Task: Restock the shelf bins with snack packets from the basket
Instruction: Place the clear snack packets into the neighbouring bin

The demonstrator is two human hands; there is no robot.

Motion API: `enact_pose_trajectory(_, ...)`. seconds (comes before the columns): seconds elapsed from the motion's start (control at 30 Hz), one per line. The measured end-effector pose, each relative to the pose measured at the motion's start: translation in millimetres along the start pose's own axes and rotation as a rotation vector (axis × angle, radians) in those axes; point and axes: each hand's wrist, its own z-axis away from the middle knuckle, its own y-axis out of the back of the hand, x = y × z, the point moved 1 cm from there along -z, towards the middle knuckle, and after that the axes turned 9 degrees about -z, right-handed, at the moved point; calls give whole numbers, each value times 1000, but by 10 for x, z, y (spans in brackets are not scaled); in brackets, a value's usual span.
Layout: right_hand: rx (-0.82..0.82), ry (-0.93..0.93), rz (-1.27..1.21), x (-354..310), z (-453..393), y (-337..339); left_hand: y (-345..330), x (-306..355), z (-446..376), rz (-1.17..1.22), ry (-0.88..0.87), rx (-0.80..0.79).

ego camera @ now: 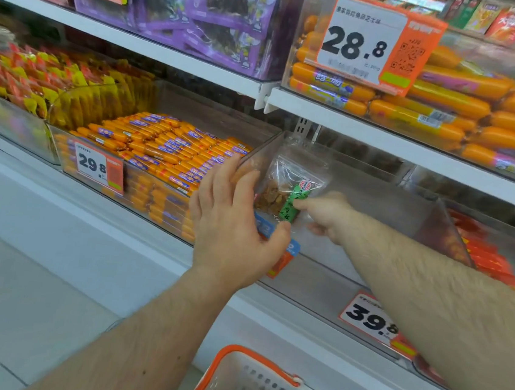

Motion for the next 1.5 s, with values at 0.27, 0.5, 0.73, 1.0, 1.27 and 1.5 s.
enact_pose_trajectory(0.27, 375, 837, 332, 61, 1011, 478, 51, 536, 407, 244, -538, -213)
enact_pose_trajectory(0.5, 423, 1183, 91, 1046, 1739, 623, -278, 557, 1079, -156, -637, -1300)
enact_pose_trajectory(0.73, -188, 367, 588, 2771, 1880, 363, -337, 567, 1309, -329, -651, -1511)
enact_pose_trajectory(1.0, -448, 133, 1039, 3539, 2032, -19, -374, 548, 1248, -230, -560, -1478)
enact_pose_trajectory(1.27, -452, 363, 1212, 3280, 1985, -30, -296, 514, 1211, -175, -527, -1462)
enact_pose_trajectory(1.5, -390, -79, 861, 2478, 1941, 517, -202, 470, 1184, -209, -518, -1513)
